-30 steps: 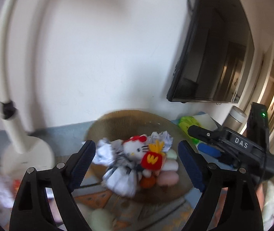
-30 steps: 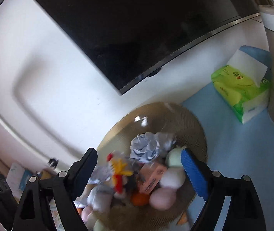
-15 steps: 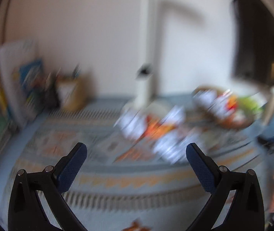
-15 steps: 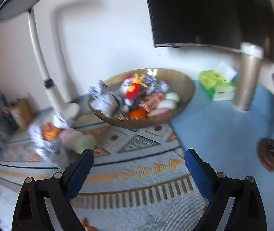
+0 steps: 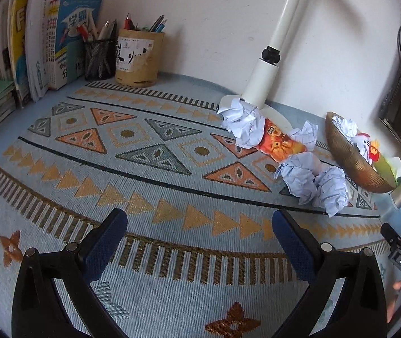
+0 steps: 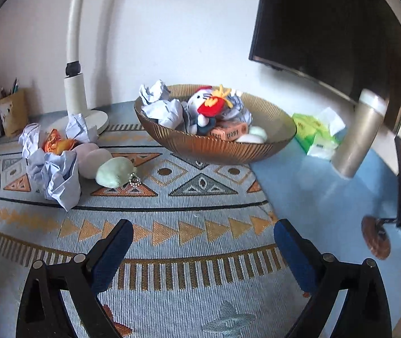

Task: Organize objects
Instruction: 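Grasp a paper ball with left tool while right tool grasps another paper ball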

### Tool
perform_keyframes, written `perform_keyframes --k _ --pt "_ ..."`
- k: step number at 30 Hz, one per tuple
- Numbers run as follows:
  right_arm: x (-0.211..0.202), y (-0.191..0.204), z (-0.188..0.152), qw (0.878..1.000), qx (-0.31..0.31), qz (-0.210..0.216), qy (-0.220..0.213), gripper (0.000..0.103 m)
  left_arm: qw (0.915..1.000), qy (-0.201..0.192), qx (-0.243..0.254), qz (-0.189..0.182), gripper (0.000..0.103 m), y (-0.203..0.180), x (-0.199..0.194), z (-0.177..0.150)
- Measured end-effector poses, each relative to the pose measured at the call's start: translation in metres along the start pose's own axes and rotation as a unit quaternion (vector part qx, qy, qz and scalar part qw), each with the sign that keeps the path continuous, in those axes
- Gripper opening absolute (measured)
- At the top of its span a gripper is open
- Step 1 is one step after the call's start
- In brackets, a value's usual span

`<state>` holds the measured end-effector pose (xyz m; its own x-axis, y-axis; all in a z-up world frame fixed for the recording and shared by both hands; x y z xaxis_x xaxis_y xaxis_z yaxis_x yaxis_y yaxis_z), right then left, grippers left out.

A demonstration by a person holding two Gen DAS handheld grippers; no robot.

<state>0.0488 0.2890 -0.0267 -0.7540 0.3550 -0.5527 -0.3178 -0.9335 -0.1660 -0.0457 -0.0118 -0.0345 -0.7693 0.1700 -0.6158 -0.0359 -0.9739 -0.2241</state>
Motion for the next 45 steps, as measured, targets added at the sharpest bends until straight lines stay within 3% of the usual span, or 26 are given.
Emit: perform_keyframes --k 5,8,9,11,12,16,21,25,28,31,32,36,39,42,45 --pt "0.0 0.002 0.001 1.0 -0.002 0.002 0.004 0.101 0.9992 -0.002 0.039 0.001 0.102 -0.012 -0.001 -0.002" --pt "-0.005 -0.003 0.001 0.998 0.064 0.009 0.026 0.101 0.998 0.024 0.058 0.004 0.102 -0.016 0.007 -0.003" --pt "-0.004 0.001 -0.001 0.991 0.116 0.04 0.048 0.101 0.9968 0.043 0.066 0.015 0.102 -0.014 0.011 -0.003" --pt "0.004 0.023 -0.001 0.979 0.155 0.102 0.085 0.101 0.9953 0.064 0.065 0.032 0.102 -0.009 0.018 0.01" --pt "0.013 0.045 0.001 0.972 0.152 0.137 0.118 0.1 0.9968 0.057 0.054 0.015 0.102 -0.011 0.019 0.021" --pt "0.026 0.097 0.02 0.95 0.152 0.23 0.146 0.1 0.9966 0.051 0.026 -0.059 0.102 -0.027 0.042 0.062" --pt "0.047 0.138 0.036 0.945 0.112 0.268 0.151 0.1 0.9932 0.059 0.011 -0.099 0.102 -0.043 0.099 0.085" --pt "0.058 0.15 0.032 0.939 0.117 0.285 0.154 0.1 0.9909 0.069 -0.026 -0.112 0.102 -0.04 0.125 0.083" --pt "0.063 0.148 0.028 0.937 0.133 0.288 0.147 0.082 0.9876 0.069 -0.028 -0.139 0.089 -0.045 0.126 0.078" --pt "0.061 0.139 0.032 0.935 0.155 0.291 0.134 0.061 0.9816 0.086 -0.032 -0.167 0.053 -0.051 0.128 0.072" --pt "0.059 0.136 0.034 0.935 0.159 0.292 0.127 0.048 0.9806 0.09 -0.029 -0.172 0.043 -0.053 0.129 0.071" --pt "0.046 0.125 0.042 0.939 0.157 0.289 0.102 0.046 0.9813 0.064 -0.005 -0.182 0.04 -0.059 0.107 0.076" --pt "0.023 0.11 0.046 0.936 0.156 0.303 0.087 0.047 0.9822 0.049 0.018 -0.18 0.04 -0.062 0.069 0.073" --pt "-0.001 0.088 0.042 0.948 0.113 0.289 0.071 0.047 0.9818 0.05 0.029 -0.181 0.04 -0.063 0.036 0.057" --pt "-0.016 0.07 0.021 0.96 0.045 0.264 0.08 0.047 0.9817 0.069 0.039 -0.173 0.04 -0.062 0.008 0.02"
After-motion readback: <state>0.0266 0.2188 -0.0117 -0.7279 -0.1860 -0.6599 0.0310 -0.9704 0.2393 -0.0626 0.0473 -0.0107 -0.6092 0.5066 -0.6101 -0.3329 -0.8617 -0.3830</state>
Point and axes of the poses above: each gripper's, at about its wrist camera, not at the fingertips, and x roughly the way its jaws point, y to its left, z to its top, the point moved 10 cm from there along x, roughly the way its jaws point, and after that the axes turned 4 degrees about -y, right-handed, at the moved point
